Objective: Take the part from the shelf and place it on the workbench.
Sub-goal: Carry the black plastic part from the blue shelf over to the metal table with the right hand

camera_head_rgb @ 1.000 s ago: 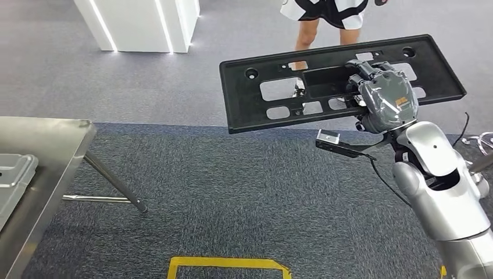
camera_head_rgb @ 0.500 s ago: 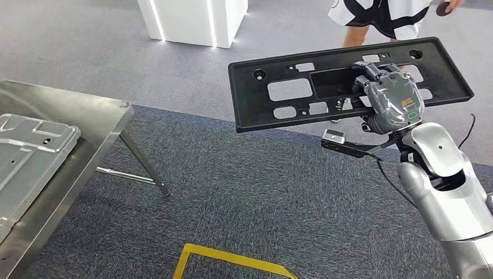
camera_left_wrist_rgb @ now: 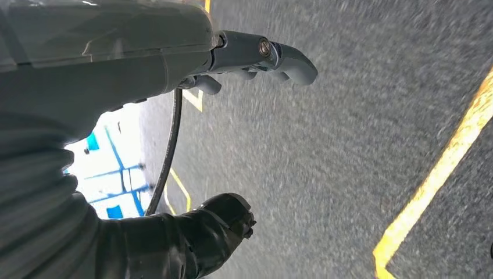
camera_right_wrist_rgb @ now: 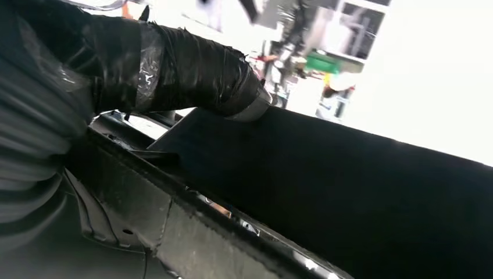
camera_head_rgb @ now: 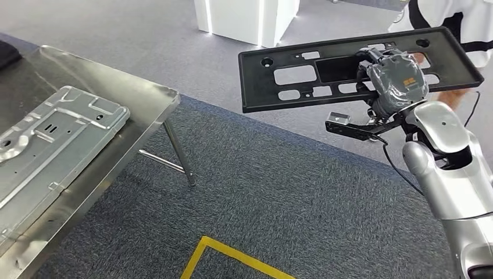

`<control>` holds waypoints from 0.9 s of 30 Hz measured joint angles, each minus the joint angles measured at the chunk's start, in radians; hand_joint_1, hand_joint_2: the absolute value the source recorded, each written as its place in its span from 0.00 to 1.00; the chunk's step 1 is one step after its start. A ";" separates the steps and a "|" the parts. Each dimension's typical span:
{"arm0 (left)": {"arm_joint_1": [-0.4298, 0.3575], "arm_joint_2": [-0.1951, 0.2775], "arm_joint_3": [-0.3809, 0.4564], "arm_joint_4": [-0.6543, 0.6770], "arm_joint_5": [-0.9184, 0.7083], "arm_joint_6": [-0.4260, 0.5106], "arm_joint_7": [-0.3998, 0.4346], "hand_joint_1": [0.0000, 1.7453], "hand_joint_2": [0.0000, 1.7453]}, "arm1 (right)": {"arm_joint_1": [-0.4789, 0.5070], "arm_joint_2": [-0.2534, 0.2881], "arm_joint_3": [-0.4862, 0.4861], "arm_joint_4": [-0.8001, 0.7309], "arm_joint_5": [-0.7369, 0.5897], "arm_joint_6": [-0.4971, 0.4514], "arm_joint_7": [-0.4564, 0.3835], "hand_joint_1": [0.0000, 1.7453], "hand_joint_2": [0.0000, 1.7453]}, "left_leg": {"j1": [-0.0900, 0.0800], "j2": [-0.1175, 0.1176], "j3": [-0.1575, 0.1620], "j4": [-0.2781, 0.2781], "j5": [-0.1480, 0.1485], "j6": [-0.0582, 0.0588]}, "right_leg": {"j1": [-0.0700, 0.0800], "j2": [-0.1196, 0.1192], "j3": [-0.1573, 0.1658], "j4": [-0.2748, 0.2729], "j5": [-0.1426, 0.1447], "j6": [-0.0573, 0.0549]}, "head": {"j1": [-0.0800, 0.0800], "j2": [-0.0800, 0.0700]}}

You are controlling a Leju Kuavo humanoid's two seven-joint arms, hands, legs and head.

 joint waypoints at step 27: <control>-0.070 0.081 0.005 0.139 0.001 0.123 0.093 0.00 1.00 | -0.237 0.251 0.239 0.209 0.027 0.078 0.061 1.00 1.00 | -0.009 0.057 -0.024 0.003 0.016 0.010 | 0.018 -0.039 -0.064 0.152 -0.104 -0.010 | -0.005 0.000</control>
